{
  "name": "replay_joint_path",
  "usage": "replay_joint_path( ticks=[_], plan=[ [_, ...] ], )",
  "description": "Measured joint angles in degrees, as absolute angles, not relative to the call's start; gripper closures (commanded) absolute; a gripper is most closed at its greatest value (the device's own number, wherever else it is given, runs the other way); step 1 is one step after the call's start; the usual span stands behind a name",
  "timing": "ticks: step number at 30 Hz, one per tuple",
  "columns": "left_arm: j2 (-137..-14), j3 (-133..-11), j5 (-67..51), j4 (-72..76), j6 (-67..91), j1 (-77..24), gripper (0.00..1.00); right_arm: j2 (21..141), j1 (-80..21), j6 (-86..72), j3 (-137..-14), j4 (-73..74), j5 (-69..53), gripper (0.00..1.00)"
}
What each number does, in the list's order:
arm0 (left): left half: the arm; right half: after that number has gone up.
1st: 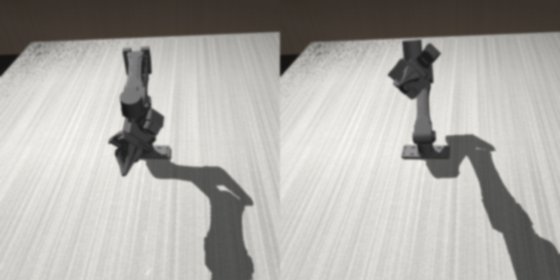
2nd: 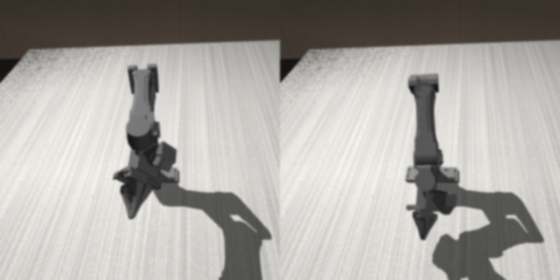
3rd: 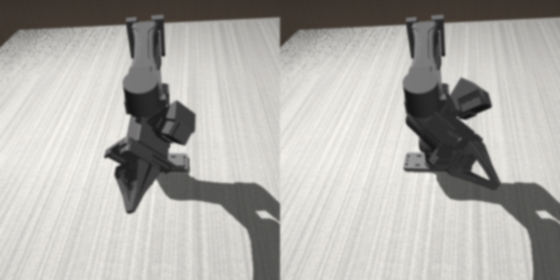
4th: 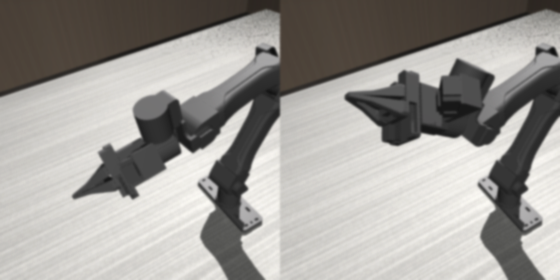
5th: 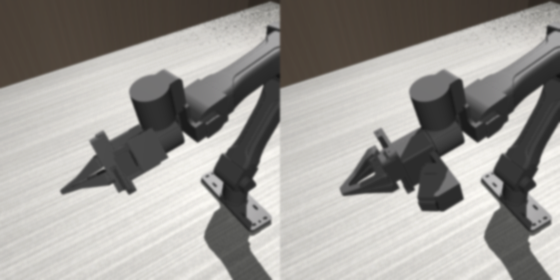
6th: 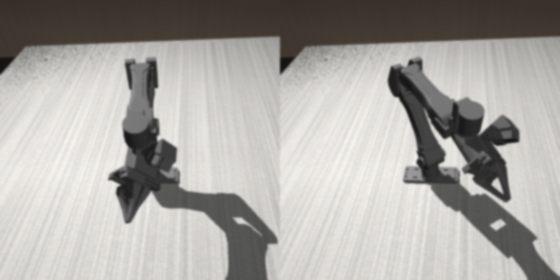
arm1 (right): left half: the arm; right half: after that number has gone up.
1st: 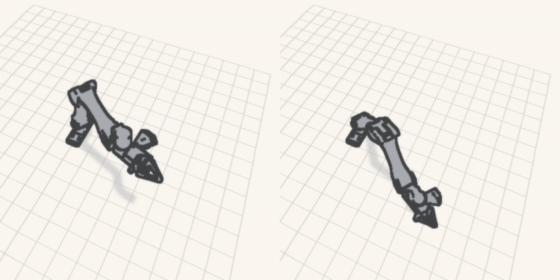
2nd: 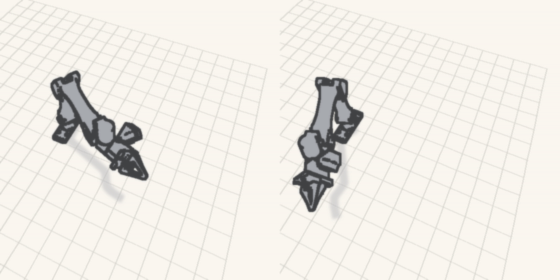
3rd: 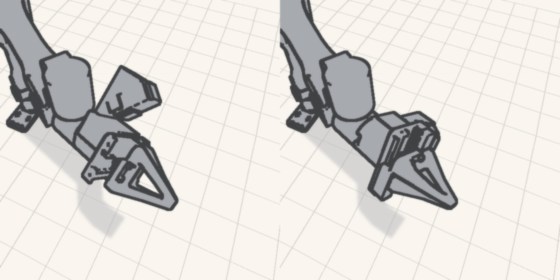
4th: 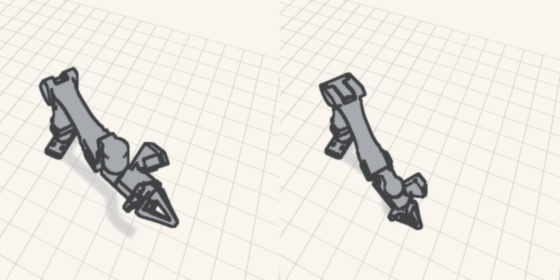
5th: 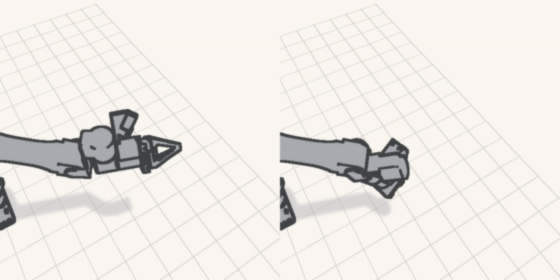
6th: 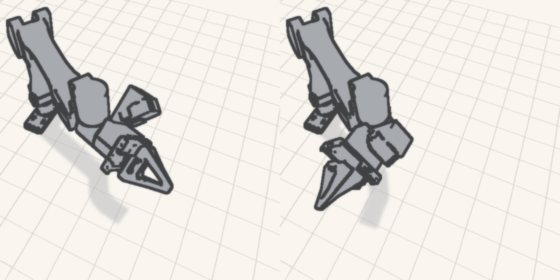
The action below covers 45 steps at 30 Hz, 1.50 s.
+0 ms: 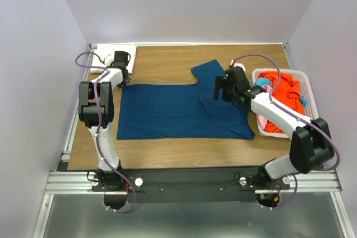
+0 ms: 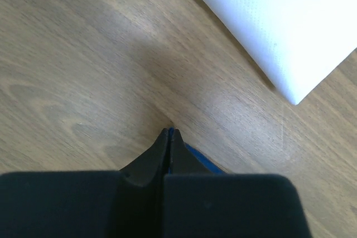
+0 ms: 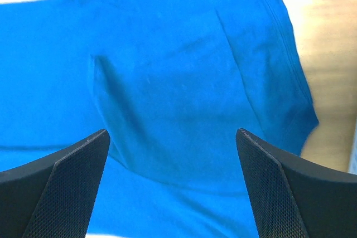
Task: Fold and stack the t-shirts
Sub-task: Fold the tshirt
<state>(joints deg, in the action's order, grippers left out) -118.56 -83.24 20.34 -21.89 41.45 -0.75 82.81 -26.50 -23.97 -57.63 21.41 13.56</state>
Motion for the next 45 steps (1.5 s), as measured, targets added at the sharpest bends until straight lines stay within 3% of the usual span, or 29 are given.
replay_joint_path(
  ticks=[7,21,28,37,43,44,45],
  plan=[
    [-117.84,-81.97,19.84,-20.45,41.01,-0.86,1.0,95.13,-25.63,-23.05,-71.55,22.5,14.87,0.0],
    [-114.15,-77.23,17.21,-18.94,39.57,-1.85,1.0,138.12,-16.43,-17.12,-123.28,20.58,15.9,0.0],
    [-113.01,-76.79,16.97,-18.22,39.0,-2.02,1.0,150.43,-16.23,-13.87,-133.4,20.69,15.99,0.07],
    [-111.68,-76.14,16.93,-18.06,38.79,-2.11,1.0,152.29,-16.27,-13.02,-133.03,18.63,16.21,0.44],
    [-111.11,-75.94,16.93,-18.06,38.79,-2.28,1.0,147.85,-16.29,-13.67,-125.69,17.52,16.16,0.48],
    [-111.02,-75.92,16.93,-18.09,38.79,-2.28,1.0,147.02,-16.29,-13.72,-124.38,17.52,16.12,0.51],
    [-110.67,-75.75,16.93,-18.04,38.79,-2.33,1.0,145.93,-16.29,-13.87,-122.87,17.65,16.08,0.62]
  ],
)
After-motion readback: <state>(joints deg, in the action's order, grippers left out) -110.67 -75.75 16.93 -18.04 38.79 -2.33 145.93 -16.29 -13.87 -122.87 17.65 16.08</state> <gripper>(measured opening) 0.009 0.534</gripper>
